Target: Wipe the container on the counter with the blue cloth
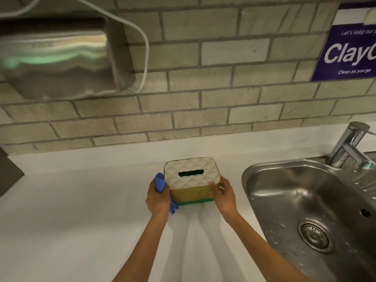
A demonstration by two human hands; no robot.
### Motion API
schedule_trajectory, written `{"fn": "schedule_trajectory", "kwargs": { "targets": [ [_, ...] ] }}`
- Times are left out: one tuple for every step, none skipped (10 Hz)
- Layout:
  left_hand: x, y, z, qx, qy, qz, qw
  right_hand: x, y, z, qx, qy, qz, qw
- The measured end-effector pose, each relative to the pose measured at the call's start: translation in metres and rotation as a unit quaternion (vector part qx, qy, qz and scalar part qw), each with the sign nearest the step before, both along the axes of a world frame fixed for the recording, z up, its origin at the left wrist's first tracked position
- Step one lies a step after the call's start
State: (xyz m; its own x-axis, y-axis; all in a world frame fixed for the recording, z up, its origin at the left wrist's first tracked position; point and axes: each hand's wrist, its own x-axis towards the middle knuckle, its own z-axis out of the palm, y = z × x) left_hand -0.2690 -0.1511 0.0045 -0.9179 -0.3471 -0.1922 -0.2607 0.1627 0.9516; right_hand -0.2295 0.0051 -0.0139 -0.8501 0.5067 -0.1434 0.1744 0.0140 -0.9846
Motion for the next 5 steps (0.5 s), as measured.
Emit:
{"fn": "schedule_trajectory", "kwargs": {
  "targets": [
    [0.001, -0.005, 0.004, 0.031, -0.014, -0.001, 0.999, 0.0, 0.003, 0.001, 0.001, -0.008, 0.004, 1.0],
    [0.005, -0.012, 0.011, 0.09, -0.019, 0.013, 0.996, 0.001, 0.006, 0.004, 0.006, -0.035, 0.016, 0.999],
    [0.012, -0.018, 0.018, 0.142, -0.013, 0.026, 0.989, 0.007, 0.001, 0.009, 0.053, -0.045, -0.036, 0.997],
    [0.031, -0.022, 0.025, 0.176, -0.037, 0.024, 0.983, 0.027, -0.015, 0.021, 0.071, 0.029, -0.068, 0.995],
    [0.046, -0.018, 0.029, 0.155, -0.056, -0.034, 0.986, 0.038, -0.031, 0.025, 0.016, 0.033, 0.069, 0.997]
  ]
}}
